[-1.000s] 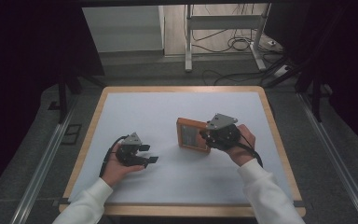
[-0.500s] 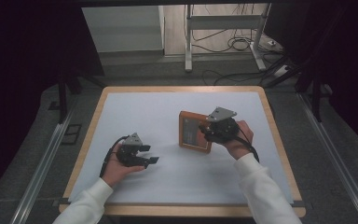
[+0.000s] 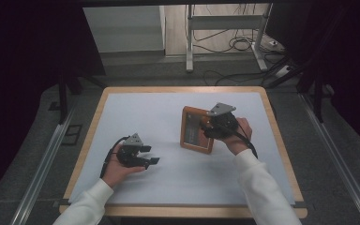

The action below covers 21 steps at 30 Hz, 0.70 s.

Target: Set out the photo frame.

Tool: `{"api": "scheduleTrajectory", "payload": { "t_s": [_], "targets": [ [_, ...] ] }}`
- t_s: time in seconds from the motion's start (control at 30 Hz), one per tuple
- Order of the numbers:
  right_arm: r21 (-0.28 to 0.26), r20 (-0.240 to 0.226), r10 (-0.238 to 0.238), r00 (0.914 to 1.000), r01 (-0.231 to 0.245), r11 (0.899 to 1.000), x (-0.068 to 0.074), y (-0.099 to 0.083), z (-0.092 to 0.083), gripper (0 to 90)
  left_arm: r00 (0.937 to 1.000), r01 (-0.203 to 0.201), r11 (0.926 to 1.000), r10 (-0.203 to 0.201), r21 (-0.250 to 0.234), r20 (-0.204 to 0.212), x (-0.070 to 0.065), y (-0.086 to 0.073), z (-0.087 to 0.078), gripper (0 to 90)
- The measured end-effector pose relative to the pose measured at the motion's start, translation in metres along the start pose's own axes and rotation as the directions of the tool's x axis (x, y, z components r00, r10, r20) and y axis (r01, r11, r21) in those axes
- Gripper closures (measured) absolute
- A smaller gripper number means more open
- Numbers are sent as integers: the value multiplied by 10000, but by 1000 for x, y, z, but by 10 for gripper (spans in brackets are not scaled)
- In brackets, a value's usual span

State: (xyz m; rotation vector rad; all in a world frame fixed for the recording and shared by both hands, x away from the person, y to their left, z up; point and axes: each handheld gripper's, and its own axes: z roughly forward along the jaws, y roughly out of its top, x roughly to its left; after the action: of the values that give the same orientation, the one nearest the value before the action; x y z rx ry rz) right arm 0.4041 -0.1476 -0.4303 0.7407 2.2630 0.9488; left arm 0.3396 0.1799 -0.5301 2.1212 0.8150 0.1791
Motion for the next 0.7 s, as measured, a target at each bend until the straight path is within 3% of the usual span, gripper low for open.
{"api": "scheduleTrajectory", "payload": {
  "t_s": [0.37,0.7],
  "targets": [
    [181,251,480,9985,-484,9987,-5,-3,9,251,10000,3,10000,-3,6,14,0,0,0,327],
    [198,204,982,9950,-986,9949,-11,-6,16,238,10000,24,10000,-24,45,26,0,0,0,326]
  ]
}}
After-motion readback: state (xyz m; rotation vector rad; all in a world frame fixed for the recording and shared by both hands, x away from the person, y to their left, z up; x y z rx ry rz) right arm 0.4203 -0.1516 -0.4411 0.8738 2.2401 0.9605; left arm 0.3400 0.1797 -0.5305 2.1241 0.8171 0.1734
